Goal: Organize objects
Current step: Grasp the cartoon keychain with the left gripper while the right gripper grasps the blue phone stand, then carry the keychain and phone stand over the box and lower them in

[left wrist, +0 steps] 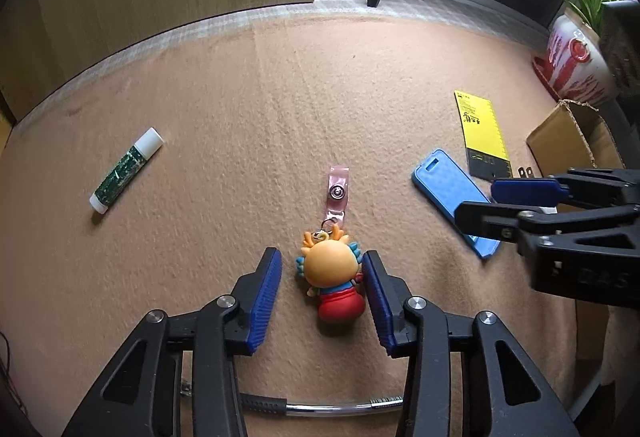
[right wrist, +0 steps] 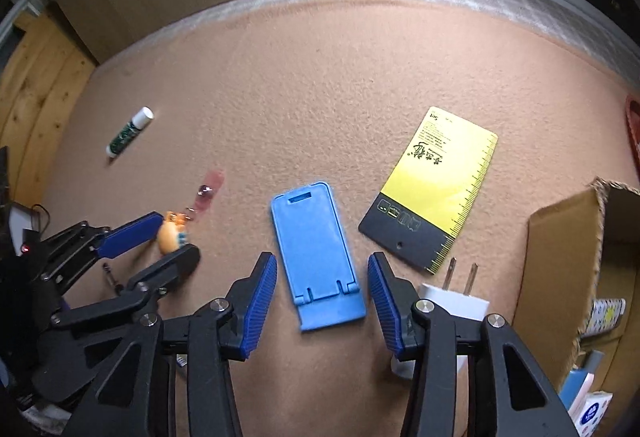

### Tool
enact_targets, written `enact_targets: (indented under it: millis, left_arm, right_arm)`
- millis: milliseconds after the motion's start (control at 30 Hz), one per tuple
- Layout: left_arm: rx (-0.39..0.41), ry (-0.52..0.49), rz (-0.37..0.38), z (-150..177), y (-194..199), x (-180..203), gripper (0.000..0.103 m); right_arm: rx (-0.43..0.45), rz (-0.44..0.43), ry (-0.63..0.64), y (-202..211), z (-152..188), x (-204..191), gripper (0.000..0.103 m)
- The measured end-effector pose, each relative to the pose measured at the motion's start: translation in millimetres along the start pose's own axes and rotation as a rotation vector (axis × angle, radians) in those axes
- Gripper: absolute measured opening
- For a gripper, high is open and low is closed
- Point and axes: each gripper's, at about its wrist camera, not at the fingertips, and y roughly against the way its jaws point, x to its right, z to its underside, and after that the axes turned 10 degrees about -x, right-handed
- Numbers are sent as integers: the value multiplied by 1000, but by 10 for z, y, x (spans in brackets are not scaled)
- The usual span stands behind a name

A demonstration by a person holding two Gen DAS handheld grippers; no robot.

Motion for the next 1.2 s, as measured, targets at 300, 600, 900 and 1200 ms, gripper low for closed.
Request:
enact_targets:
  millis: [300, 600, 900, 1200]
  left_arm:
    - [6, 8, 10, 5, 7, -85, 36]
    - [10, 54, 37, 90, 66, -220, 36]
    - [47, 67, 64, 240, 289, -229, 35]
    - [83, 57, 113, 388, 507, -46, 35]
  right_arm:
    - [2, 84, 63, -14, 69, -171, 34]
    - [23, 23, 32, 63, 251, -100, 33]
    - [77, -29, 0, 250, 696, -84, 33]
    - [190, -108, -112, 593, 1055, 223, 33]
